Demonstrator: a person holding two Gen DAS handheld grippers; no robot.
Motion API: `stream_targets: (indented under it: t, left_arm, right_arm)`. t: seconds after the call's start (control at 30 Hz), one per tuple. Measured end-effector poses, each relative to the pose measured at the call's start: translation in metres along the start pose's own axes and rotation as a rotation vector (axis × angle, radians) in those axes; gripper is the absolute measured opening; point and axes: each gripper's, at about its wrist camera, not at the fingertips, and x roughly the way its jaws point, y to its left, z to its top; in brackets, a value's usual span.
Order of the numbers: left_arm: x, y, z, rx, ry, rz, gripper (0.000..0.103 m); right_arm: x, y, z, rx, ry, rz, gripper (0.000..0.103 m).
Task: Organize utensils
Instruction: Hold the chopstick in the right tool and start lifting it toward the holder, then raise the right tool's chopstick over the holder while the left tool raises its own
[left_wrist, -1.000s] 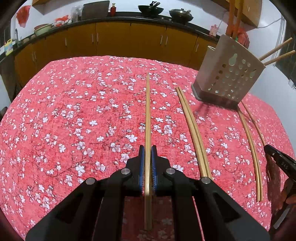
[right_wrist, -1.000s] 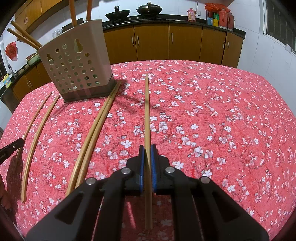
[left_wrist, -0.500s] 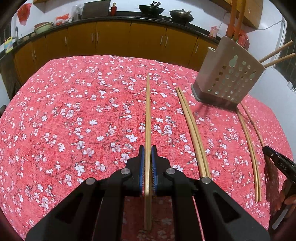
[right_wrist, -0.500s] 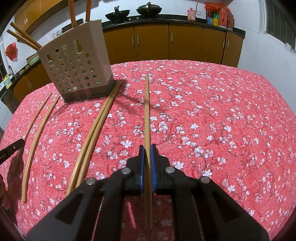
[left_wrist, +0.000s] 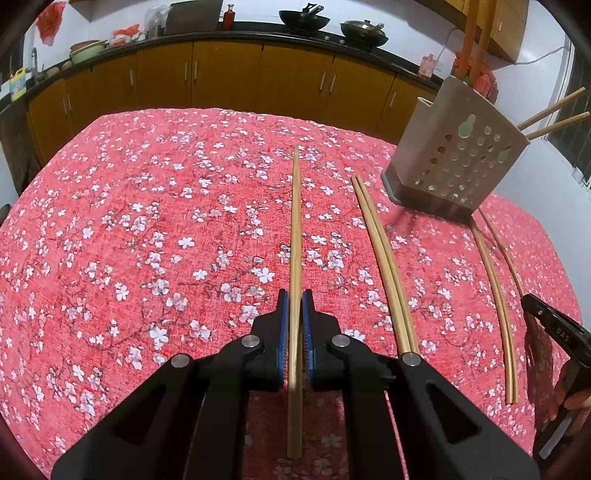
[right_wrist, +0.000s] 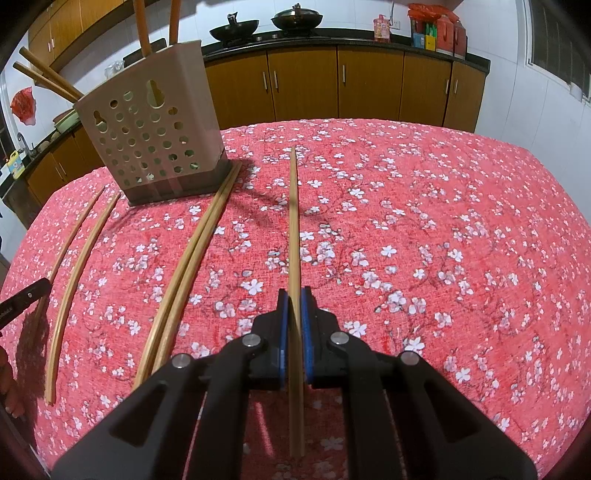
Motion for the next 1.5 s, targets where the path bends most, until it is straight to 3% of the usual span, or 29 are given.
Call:
stream_targets:
  t: [0.17, 0.33, 0.7, 1.17, 1.5]
  left_arm:
    - [0.000, 0.000, -0.001, -0.001, 0.000, 0.004, 0.009]
    - [-0.003, -0.012, -0.007, 0.061, 0.004, 0.061, 0.009]
    - [-0.007, -0.012, -0.006, 0.071, 0.005, 0.066, 0.008]
    - [-0.087, -0.012, 0.039, 0.016, -0.231, -0.004, 0.008]
    - [-0.113, -0.016, 0.061, 0.015, -0.317, -0.019, 0.008]
  right_arm:
    - [0.000, 0.000, 0.000, 0.002, 0.000, 0.001, 0.009]
    - [-0.005, 0.001, -0.006, -0.002, 0.001, 0.002, 0.009]
    - [-0.024, -0.006, -0.005, 0.032, -0.043, 0.039, 0.008]
    - [-0.109, -0.013, 0.034, 0.053, -0.322, 0.045, 0.008]
    - [-0.132, -0.013, 0.049, 0.057, -0.400, 0.048, 0.008]
